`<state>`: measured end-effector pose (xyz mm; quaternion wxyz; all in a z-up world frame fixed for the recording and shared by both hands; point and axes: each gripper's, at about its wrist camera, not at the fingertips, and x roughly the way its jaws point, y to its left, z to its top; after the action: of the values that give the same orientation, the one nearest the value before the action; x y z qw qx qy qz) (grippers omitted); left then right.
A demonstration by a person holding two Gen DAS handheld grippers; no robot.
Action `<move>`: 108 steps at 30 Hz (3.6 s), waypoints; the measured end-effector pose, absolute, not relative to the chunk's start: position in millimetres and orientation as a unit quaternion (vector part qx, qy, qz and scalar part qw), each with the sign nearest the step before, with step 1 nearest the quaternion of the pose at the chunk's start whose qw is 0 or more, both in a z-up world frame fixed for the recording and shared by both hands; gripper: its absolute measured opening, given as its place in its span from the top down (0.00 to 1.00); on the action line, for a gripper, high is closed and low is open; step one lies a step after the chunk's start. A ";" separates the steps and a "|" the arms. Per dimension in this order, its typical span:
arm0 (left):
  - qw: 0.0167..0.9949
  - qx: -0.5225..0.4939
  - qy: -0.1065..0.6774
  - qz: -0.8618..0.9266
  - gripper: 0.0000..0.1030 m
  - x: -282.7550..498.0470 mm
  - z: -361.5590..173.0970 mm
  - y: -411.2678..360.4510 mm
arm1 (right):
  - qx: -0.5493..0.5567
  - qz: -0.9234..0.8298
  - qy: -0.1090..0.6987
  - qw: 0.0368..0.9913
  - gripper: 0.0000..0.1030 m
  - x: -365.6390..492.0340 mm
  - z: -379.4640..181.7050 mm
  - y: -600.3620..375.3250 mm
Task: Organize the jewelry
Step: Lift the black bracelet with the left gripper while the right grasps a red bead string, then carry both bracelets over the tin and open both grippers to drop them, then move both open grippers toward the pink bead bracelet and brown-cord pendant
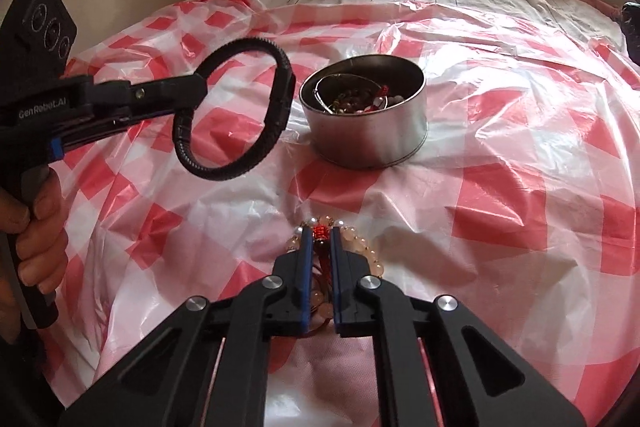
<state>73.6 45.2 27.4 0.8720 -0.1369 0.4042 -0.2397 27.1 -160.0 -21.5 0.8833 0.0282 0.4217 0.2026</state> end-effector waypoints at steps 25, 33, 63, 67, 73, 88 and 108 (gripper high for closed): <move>0.865 -0.084 0.437 -0.231 0.89 74.0 1.2 18.4 | 0.067 0.129 0.389 0.910 0.58 25.5 1.7 -207.8; 0.868 -0.058 0.447 -0.208 0.89 77.5 -8.7 16.0 | 0.029 0.131 0.429 0.893 0.58 27.1 -20.1 -196.7; 0.884 -0.068 0.393 -0.243 0.91 70.1 18.1 11.5 | 0.111 0.167 0.353 0.914 0.92 15.7 13.8 -212.5; 0.888 -0.066 0.382 -0.246 0.91 74.0 25.1 8.8 | 0.118 0.174 0.333 0.919 0.92 16.7 20.9 -212.8; 0.893 -0.075 0.372 -0.240 0.91 93.0 34.1 5.6 | 0.134 0.185 0.318 0.920 0.92 28.7 30.3 -212.3; 0.881 -0.062 0.420 -0.210 0.84 157.0 6.7 -16.5 | 0.093 0.193 0.361 0.908 0.92 126.0 14.4 -178.6; 0.904 0.067 0.394 -0.152 0.26 34.3 16.6 -8.6 | 0.154 0.149 0.385 0.898 0.59 -11.5 -2.0 -231.8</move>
<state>34.3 -8.6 16.6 0.9038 0.0672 0.3944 -0.1518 -11.5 -231.8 -2.0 0.8977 0.1537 0.3850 0.1492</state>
